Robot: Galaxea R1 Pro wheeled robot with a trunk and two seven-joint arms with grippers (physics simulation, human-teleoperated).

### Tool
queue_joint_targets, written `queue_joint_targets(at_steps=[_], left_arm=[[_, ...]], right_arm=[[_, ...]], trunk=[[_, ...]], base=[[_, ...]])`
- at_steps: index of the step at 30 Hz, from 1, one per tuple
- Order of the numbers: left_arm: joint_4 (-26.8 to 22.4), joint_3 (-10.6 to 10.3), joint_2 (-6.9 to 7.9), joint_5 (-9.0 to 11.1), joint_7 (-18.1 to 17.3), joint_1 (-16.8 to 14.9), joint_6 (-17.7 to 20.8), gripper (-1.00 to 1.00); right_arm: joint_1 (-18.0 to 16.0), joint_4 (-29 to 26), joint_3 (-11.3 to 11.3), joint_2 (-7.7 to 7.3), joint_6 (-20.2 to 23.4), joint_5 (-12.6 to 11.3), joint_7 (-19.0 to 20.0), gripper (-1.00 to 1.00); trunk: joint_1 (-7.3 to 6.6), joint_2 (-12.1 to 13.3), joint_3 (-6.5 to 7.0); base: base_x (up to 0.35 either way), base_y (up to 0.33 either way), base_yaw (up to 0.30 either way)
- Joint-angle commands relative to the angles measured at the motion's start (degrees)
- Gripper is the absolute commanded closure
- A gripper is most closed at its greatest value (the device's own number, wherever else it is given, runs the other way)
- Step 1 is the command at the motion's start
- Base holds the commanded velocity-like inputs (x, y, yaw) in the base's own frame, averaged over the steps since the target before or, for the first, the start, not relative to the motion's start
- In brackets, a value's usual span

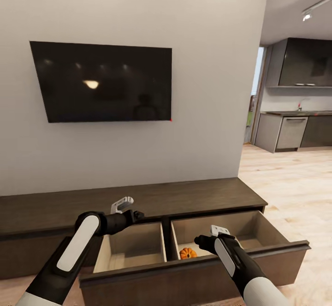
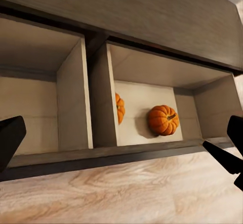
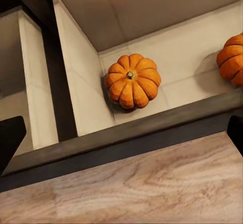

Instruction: Place each of the two pumpkins and all three candles from the living room inside a cabinet in the living room (use any cabinet), then make sure every cabinet is closed, and position the cauldron so it is next to a table in the living room.

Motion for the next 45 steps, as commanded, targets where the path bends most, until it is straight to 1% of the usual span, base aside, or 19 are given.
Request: queue_joint_targets(at_steps=[1,9,18,26,34,35,39,45], left_arm=[[-0.1,-0.1,0.05,0.6,0.6,0.0,0.0,-1.00],[-0.1,0.0,0.05,0.5,0.6,0.0,0.0,-1.00],[-0.1,0.0,0.05,0.5,0.6,0.0,0.0,-1.00],[-0.1,0.0,0.05,0.5,0.7,0.0,0.0,-1.00],[-0.1,-0.1,0.00,0.4,0.9,0.0,0.0,-1.00],[-0.1,-0.1,-0.02,0.4,0.9,0.0,0.0,-1.00],[-0.1,-0.1,-0.04,0.4,1.0,0.0,0.0,-1.00],[-0.1,-0.1,-0.02,0.6,1.0,0.0,0.0,-1.00]], right_arm=[[0.0,-0.1,0.2,-0.03,0.2,-0.6,-0.5,-1.00],[0.0,-0.1,0.2,-0.03,0.2,-0.6,-0.5,-1.00],[0.0,-0.2,0.2,-0.03,0.2,-0.6,-0.5,-1.00],[0.0,-0.2,0.3,0.08,0.3,-0.3,-0.6,-1.00],[0.0,-0.1,0.2,0.04,0.2,-0.3,-0.5,-1.00],[0.0,-0.1,0.2,0.03,0.2,-0.3,-0.5,-1.00],[0.0,-0.1,0.2,-0.02,0.2,-0.3,-0.5,-1.00],[0.0,-0.1,0.2,-0.03,0.2,-0.3,-0.5,-1.00]], trunk=[[-0.25,0.4,0.12],[-2.00,3.6,1.55],[-2.00,3.6,1.55],[-2.00,3.6,1.55],[-2.00,3.6,1.55],[-2.00,3.6,1.55],[-2.88,5.2,2.27],[-2.88,5.2,2.27]], base=[[-0.144,0.034,0.000],[-0.225,0.078,0.000],[-0.312,0.017,0.004],[-0.331,0.001,0.195],[-0.320,0.000,0.036],[-0.197,0.000,0.003],[-0.058,0.000,0.001],[-0.090,0.000,0.000]])
